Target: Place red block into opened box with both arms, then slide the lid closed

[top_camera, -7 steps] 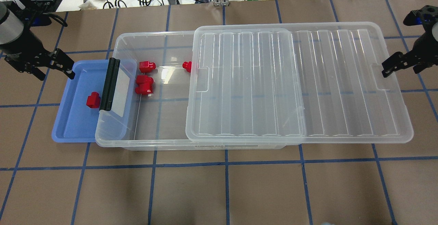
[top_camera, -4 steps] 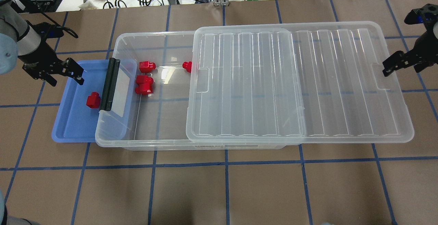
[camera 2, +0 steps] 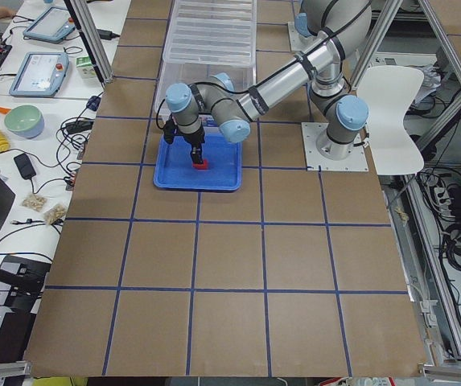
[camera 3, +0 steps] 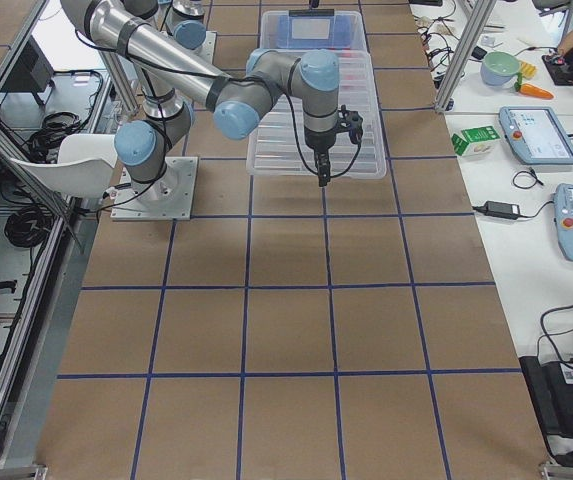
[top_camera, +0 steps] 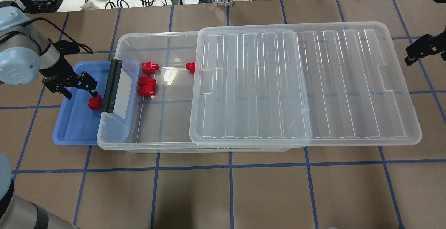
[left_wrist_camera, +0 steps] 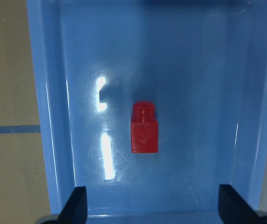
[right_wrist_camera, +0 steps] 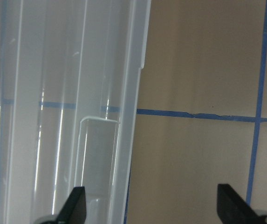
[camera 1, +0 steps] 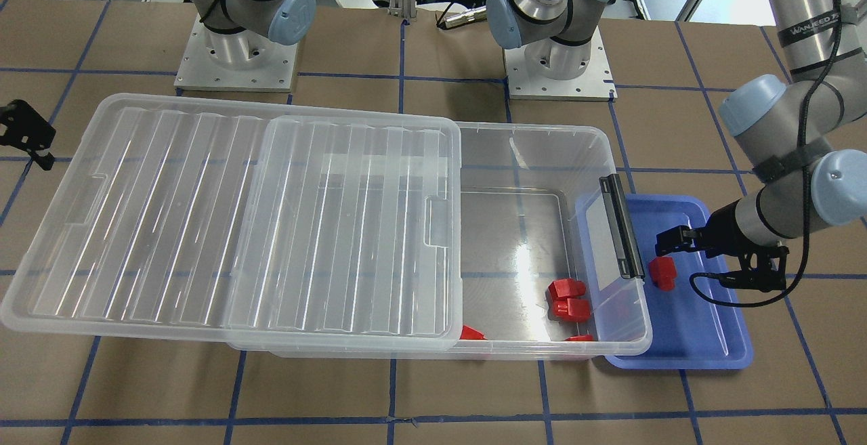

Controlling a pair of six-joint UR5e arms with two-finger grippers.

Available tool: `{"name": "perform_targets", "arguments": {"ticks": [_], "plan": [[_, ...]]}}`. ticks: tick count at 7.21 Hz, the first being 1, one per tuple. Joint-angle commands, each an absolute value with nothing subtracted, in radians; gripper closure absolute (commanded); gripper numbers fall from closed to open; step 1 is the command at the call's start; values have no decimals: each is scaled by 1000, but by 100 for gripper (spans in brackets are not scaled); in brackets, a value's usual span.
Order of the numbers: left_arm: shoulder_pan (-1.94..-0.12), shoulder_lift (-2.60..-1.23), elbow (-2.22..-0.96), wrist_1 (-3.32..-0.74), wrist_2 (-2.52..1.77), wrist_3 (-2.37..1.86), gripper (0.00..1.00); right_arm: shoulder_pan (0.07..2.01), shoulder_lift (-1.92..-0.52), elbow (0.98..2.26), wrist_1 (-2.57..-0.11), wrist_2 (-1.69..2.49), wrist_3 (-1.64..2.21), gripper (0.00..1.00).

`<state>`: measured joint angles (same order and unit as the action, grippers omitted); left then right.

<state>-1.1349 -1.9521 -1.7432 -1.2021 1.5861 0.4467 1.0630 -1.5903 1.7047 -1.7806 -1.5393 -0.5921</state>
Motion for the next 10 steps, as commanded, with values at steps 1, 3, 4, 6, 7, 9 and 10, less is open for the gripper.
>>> {"name": "perform_targets", "arguments": {"ticks": [1, 3, 4, 6, 7, 9, 10], "plan": [[-1135, -2003, -1753, -1170, 1588, 451, 0, 1063, -1650, 1562, -1593, -1549, -591, 0], [-1135, -2045, -1752, -1164, 1586, 456, 0, 1063, -1663, 1562, -1565, -1552, -591, 0], [-1134, -2058, -1750, -1163, 1586, 454, 0, 1080, -1666, 1556, -1563, -1539, -540, 0], [-1137, -2063, -1752, -1163, 1583, 454, 63, 1237, -1657, 1551, -1578, -1539, -302, 0], [-1135, -2063, -1744, -1163, 1586, 457, 100, 1324, -1646, 1551, -1583, -1537, -153, 0], [-1135, -2053, -1729, -1163, 1586, 451, 100, 1474, -1606, 1549, -1638, -1551, 16, 0], [-1143, -2034, -1688, -1167, 1591, 449, 100, 1515, -1586, 1549, -1675, -1554, 91, 0]]}}
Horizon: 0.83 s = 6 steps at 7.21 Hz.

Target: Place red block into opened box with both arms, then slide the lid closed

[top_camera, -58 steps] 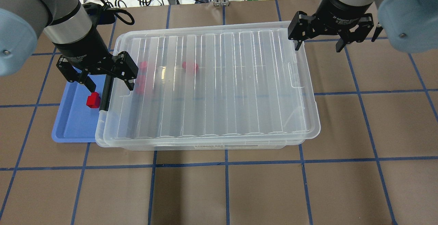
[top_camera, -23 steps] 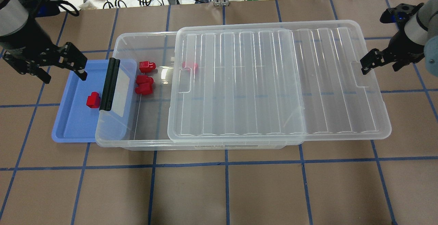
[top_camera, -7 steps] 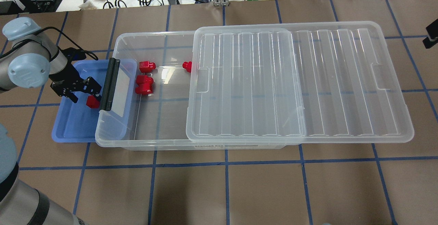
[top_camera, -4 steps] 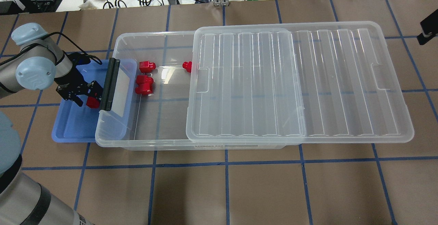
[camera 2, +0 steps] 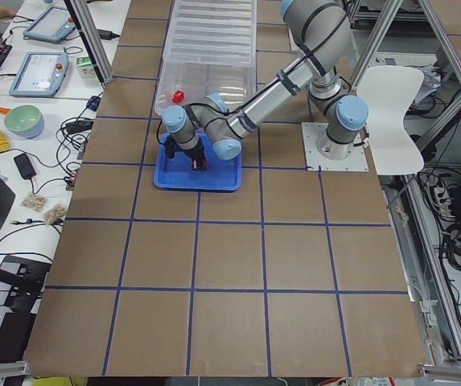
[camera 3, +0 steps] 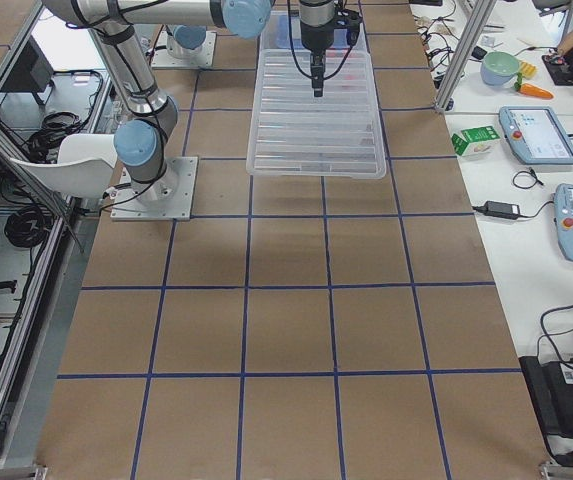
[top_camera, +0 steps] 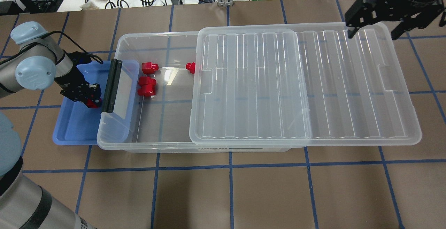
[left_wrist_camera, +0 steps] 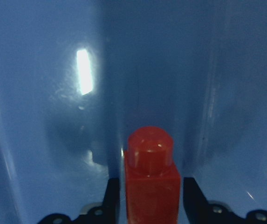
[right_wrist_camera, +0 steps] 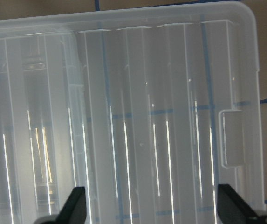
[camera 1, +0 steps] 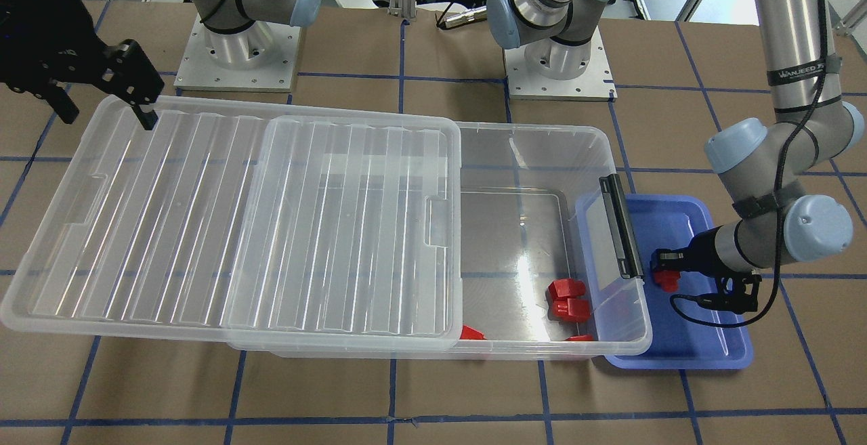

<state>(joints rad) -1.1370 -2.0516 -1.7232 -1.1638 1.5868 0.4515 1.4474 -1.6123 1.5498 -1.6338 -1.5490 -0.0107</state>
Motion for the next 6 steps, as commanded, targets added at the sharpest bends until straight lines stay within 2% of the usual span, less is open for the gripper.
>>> {"name": "perform_targets", "arguments": {"ticks": [1, 3, 6], "plan": [[-1150, -2019, -1622, -1216, 1589, 451, 100, 1522, -1582, 1549, -1677, -1555, 92, 0], [-1161, -1959, -1507, -1360, 1586, 448, 100, 1522, -1580, 1549, -1674, -1555, 91, 0], [-1259, -1847, -1459, -1489, 1583, 364, 100, 1522, -1580, 1551, -1674, -1555, 89, 0]]}}
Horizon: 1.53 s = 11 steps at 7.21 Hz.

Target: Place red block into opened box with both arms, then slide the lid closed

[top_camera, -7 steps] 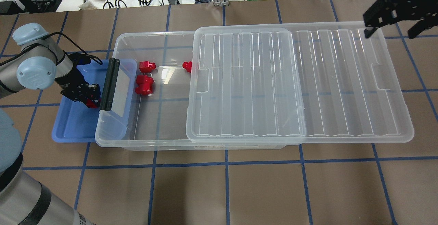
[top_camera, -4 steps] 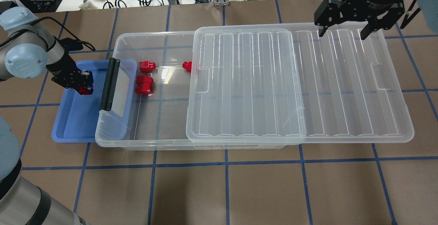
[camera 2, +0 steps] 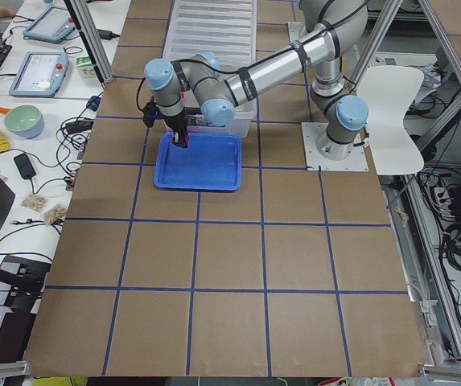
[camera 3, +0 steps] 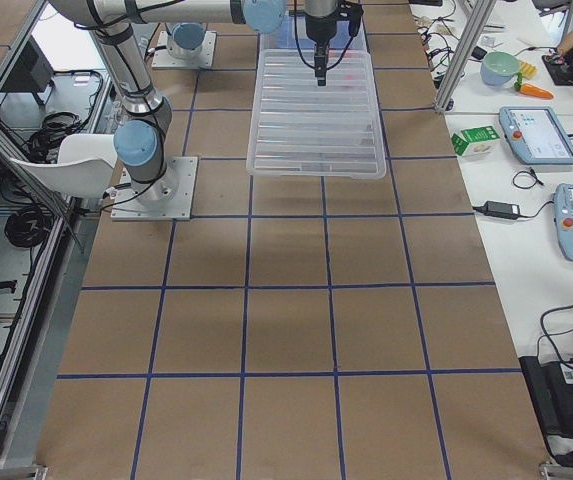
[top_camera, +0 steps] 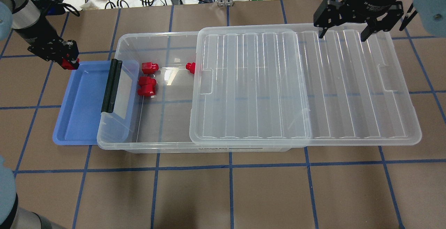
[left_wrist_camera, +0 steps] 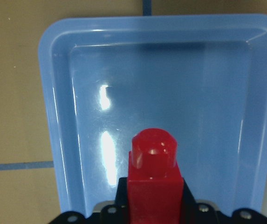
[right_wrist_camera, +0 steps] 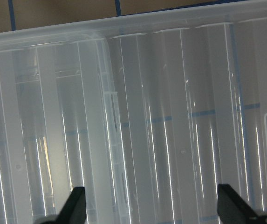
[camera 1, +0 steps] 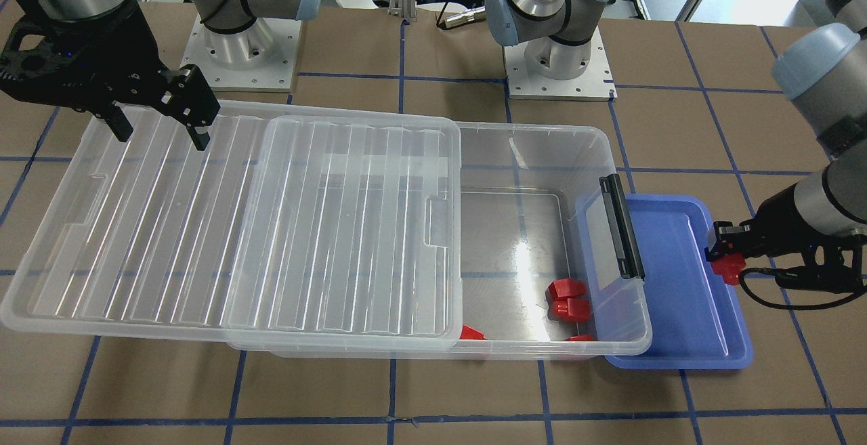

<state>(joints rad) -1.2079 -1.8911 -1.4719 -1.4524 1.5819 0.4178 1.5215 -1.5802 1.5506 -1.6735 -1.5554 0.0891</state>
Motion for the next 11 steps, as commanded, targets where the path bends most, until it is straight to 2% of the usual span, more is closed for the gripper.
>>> {"name": "perform_targets", "arguments": {"ticks": [1, 5, 9, 11], "plan": [[-1316, -1821, -1465, -1502, 1580, 271, 100, 1522, -1580, 1551, -1674, -1557, 87, 0], [-1529, -1819, -1560, -1503, 1568, 22, 100, 1522, -1580, 1549, -1667, -1563, 87, 0], [-1555, -1865, -1742, -1274, 1565, 18, 100, 1522, -1582, 1554, -1669, -1565, 87, 0], [-1572, -1874, -1778, -1267, 1502, 18, 100, 1522, -1582, 1555, -1670, -1565, 87, 0]]}}
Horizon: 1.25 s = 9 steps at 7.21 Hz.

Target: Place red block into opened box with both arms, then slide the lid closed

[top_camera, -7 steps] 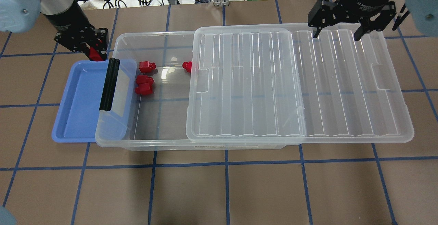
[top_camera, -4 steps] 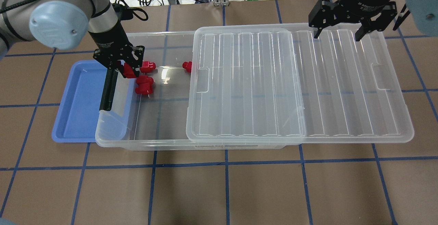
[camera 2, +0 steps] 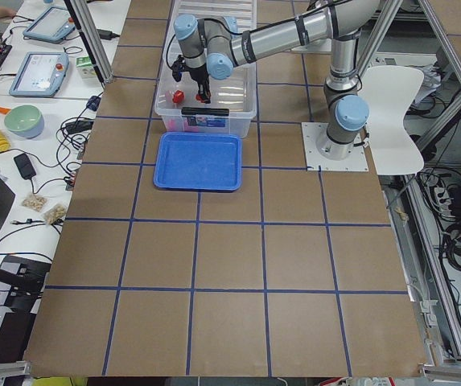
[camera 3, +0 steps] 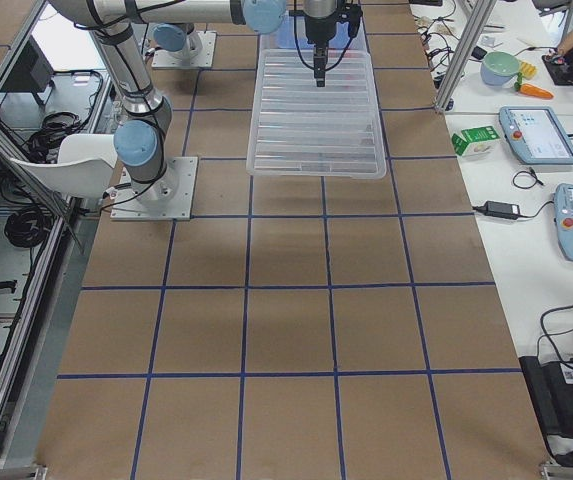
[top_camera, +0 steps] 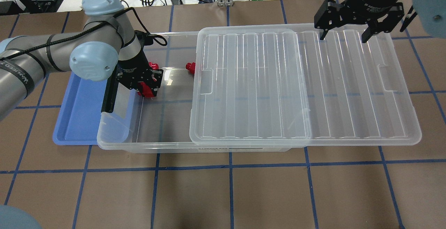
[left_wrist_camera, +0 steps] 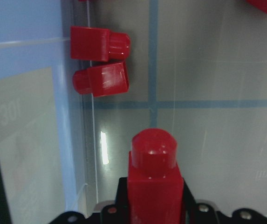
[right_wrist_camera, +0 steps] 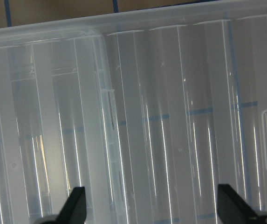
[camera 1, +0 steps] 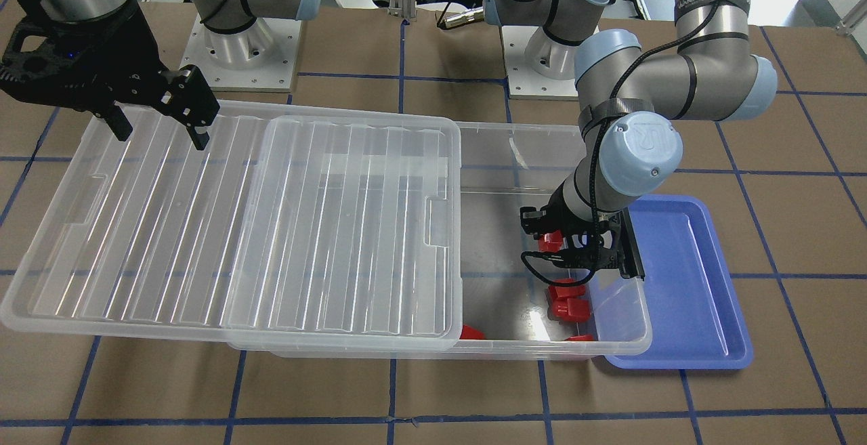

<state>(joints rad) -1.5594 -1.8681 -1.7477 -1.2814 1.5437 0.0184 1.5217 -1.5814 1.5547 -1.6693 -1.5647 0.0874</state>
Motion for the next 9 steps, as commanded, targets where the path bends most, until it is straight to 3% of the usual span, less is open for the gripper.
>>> {"name": "perform_targets", "arguments": {"ticks": [1, 9], "plan": [[-1569, -1876, -1801, -1261, 1502, 21, 100, 1522, -1582, 1555, -1671, -1565, 87, 0], [-1568, -1997, -1813, -1158, 1509, 29, 100, 1522, -1582, 1557, -1669, -1566, 87, 0]]}}
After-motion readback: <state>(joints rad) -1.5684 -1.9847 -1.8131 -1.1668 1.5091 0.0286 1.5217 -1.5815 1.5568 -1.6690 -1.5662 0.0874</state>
